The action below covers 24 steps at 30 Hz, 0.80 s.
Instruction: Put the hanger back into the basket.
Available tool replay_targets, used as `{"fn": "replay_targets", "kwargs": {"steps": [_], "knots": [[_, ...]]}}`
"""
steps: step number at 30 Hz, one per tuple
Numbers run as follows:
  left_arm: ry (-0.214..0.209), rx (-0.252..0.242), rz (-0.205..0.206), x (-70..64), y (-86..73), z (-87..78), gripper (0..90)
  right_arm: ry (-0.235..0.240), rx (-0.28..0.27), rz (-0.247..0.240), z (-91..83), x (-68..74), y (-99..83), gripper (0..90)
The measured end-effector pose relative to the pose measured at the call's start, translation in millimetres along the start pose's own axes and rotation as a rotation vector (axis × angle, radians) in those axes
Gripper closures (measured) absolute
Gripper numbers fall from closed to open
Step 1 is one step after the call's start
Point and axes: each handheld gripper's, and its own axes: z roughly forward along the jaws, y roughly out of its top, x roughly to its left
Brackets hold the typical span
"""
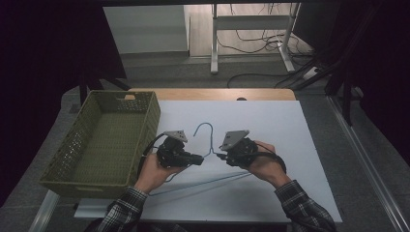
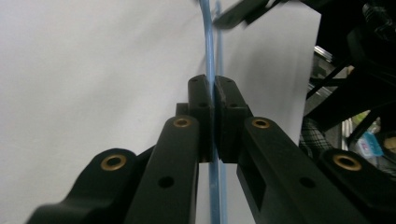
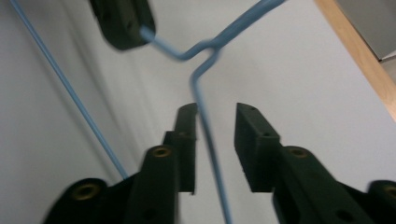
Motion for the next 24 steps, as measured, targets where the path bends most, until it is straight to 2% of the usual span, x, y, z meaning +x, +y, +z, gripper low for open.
{"fn": "replay_targets", "kwargs": {"steps": [1, 2, 3, 4, 5, 6, 8, 9, 10, 11, 12, 14, 15, 17, 18, 19, 21, 22, 24], "knots": [[-0.001, -0.003, 0.000, -0.3, 0.1, 0.2, 87.2, 0.010, -0.032, 0.050, -5.6, -2.6, -0.7, 64.2], [-0.001, -0.003, 0.000, -0.3, 0.1, 0.2, 87.2, 0.010, -0.032, 0.050, -5.6, -2.6, -0.7, 64.2], [0.012, -0.006, 0.008, -1.2, 0.3, 0.1, 87.2, 0.030, -0.094, 0.170, -13.4, -6.8, -0.6, 57.7], [0.006, -0.009, 0.004, -1.4, 0.6, 0.3, 87.2, 0.030, -0.094, 0.170, -13.4, -6.8, -0.6, 57.7], [0.017, -0.011, 0.009, -3.5, 1.2, 1.4, 87.1, 0.058, -0.152, 0.297, -15.5, -8.8, 0.6, 53.9], [0.017, -0.011, 0.009, -3.5, 1.2, 1.4, 87.1, 0.058, -0.152, 0.297, -15.5, -8.8, 0.6, 53.9], [0.015, -0.011, 0.015, -6.1, 1.4, 3.7, 87.1, 0.073, -0.185, 0.397, -13.4, -9.7, 2.8, 53.8], [0.018, -0.013, 0.013, -7.6, 1.4, 5.3, 87.1, 0.082, -0.197, 0.427, -10.9, -10.1, 3.7, 54.1], [0.017, -0.006, 0.019, -8.2, 1.5, 6.5, 87.1, 0.089, -0.208, 0.452, -8.0, -10.1, 4.5, 56.6], [0.022, -0.010, 0.018, -9.8, 1.2, 8.3, 87.0, 0.072, -0.212, 0.485, -2.0, -8.8, 5.1, 66.9], [0.025, -0.006, 0.021, -10.3, 1.1, 9.1, 87.0, 0.072, -0.212, 0.485, -2.0, -8.8, 5.1, 66.9], [0.035, 0.007, 0.035, -11.4, 1.1, 11.1, 86.9, 0.095, -0.227, 0.504, 1.0, -8.1, 4.2, 78.0], [0.045, 0.020, 0.043, -12.1, 1.2, 12.7, 86.7, 0.109, -0.232, 0.514, 2.0, -7.8, 3.7, 80.5], [0.031, 0.034, 0.044, -11.4, 1.5, 13.8, 85.3, 0.149, -0.245, 0.551, 2.5, -8.3, 2.3, 84.8], [0.017, 0.026, 0.044, -11.0, 2.0, 12.8, 76.3, 0.099, -0.226, 0.508, 0.1, -4.7, 4.3, 85.1], [0.001, 0.028, 0.033, -11.0, 3.3, 11.3, 76.3, 0.099, -0.226, 0.508, 0.1, -4.7, 4.3, 85.1], [-0.002, 0.026, 0.030, -12.8, 6.4, 6.9, 69.8, 0.078, -0.222, 0.465, -2.1, -0.9, 6.3, 85.2], [-0.010, 0.026, 0.024, -13.0, 7.9, 4.4, 68.8, 0.092, -0.229, 0.464, -3.4, 0.0, 6.8, 85.2], [-0.021, 0.025, 0.010, -12.8, 10.4, 0.5, 68.8, 0.091, -0.245, 0.444, -7.4, 3.3, 8.8, 85.2]]}}
